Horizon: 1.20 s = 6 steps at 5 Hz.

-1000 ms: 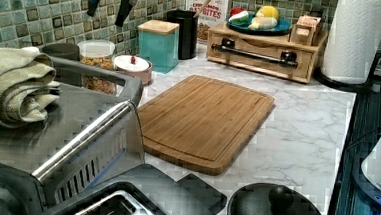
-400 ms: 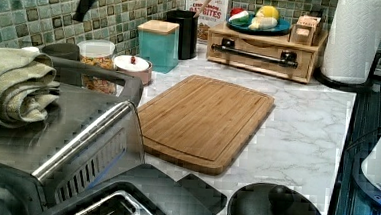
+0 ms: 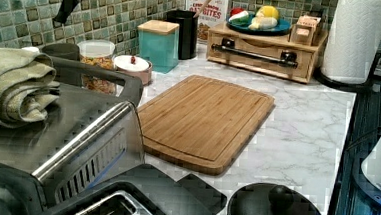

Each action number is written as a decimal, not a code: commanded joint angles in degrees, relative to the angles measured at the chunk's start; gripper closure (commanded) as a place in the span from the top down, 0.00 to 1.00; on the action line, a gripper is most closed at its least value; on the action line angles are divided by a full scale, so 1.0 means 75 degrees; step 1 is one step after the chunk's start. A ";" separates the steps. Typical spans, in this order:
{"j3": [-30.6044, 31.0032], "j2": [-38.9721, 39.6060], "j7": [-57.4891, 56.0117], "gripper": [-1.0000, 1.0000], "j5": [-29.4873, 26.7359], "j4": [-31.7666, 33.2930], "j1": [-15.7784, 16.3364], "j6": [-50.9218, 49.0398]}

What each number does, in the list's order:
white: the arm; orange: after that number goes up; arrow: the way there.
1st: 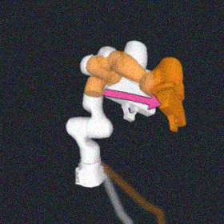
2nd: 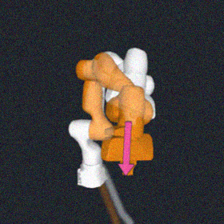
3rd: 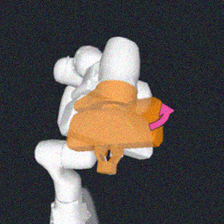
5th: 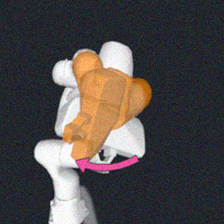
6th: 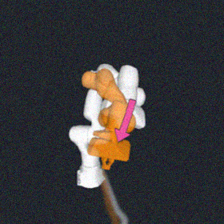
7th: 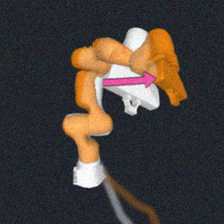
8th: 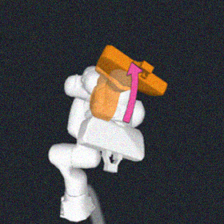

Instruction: Pick up the towel.

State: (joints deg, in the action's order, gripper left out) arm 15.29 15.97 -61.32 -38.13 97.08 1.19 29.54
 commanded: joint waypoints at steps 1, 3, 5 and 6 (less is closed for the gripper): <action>0.0769 0.0717 0.0139 1.00 0.0182 -0.1877 0.0746 -0.0136; 0.0715 0.1157 0.0609 1.00 0.0875 -0.2240 0.1208 -0.0176; 0.0704 0.0947 0.0278 1.00 0.0567 -0.1757 0.1356 0.0480; 0.0545 0.1244 0.0746 1.00 0.1460 -0.1851 0.1696 0.0411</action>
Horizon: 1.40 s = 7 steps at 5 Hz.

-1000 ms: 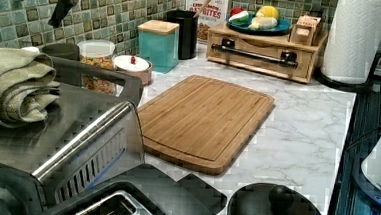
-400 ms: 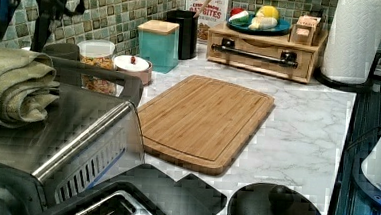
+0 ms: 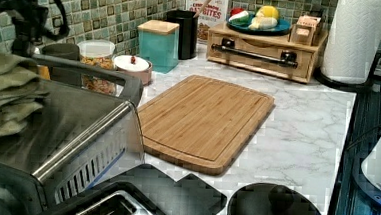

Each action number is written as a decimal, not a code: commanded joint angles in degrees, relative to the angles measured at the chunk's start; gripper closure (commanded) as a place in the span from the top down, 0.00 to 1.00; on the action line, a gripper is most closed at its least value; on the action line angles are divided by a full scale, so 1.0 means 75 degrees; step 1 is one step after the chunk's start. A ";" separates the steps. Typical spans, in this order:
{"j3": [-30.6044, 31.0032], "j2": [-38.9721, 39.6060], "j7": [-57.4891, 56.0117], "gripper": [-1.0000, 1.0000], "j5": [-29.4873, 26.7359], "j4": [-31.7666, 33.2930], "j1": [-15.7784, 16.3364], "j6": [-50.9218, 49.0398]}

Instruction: Pick up the towel.

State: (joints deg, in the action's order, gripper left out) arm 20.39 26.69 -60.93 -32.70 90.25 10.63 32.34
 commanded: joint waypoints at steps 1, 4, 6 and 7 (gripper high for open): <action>-0.0360 -0.0131 0.1126 0.00 0.1189 -0.0791 0.0756 0.0168; -0.0459 -0.0283 0.1674 0.00 0.1318 -0.0614 0.0829 -0.0153; -0.0700 -0.1430 0.1875 0.00 0.1135 0.0464 0.0486 0.0780; -0.0839 -0.1885 0.1725 0.00 0.0743 0.0640 -0.0016 0.1016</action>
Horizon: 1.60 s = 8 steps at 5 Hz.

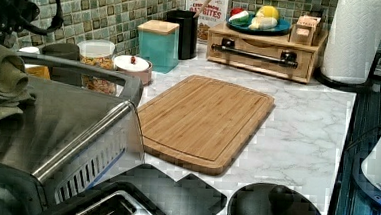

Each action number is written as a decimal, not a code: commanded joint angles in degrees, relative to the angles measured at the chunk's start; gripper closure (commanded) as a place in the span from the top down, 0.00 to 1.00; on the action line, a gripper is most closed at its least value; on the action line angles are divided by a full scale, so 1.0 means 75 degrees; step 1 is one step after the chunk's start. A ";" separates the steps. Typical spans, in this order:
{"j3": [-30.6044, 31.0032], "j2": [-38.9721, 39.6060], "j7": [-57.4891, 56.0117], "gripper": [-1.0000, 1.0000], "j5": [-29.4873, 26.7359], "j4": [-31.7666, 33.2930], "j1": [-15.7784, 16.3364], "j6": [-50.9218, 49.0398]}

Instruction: Pick up the towel.

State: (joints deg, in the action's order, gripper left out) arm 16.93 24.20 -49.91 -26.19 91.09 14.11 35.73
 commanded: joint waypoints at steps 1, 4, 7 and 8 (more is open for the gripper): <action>-0.0572 -0.2105 0.0054 0.00 -0.0458 0.0851 -0.0786 0.1141; -0.1714 -0.3236 0.0982 0.00 0.0260 0.2088 -0.1132 0.1698; -0.2406 -0.3114 0.3492 0.00 0.2926 0.1593 -0.1202 -0.0254; -0.2625 -0.3179 0.3763 0.00 0.3179 0.1767 -0.1176 -0.0416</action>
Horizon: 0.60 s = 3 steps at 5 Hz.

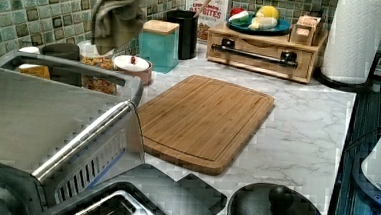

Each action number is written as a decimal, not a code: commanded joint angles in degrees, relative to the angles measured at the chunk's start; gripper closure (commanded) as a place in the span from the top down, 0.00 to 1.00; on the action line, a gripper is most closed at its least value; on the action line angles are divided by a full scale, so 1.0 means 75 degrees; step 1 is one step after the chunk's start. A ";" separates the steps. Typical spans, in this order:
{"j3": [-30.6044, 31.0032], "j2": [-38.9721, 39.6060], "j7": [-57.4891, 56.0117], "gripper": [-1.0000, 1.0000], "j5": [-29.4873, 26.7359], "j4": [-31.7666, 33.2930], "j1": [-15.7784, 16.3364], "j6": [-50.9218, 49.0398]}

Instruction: Pick up the towel.

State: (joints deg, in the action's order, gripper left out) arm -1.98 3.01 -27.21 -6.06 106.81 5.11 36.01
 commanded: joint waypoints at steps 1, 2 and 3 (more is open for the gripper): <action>-0.0041 -0.0023 0.0960 0.00 0.0383 -0.0793 -0.0231 -0.1373; -0.0086 -0.0128 0.1335 0.00 0.0529 -0.0506 -0.0225 -0.1317; -0.0078 -0.0128 0.1336 0.00 0.0530 -0.0505 -0.0233 -0.1317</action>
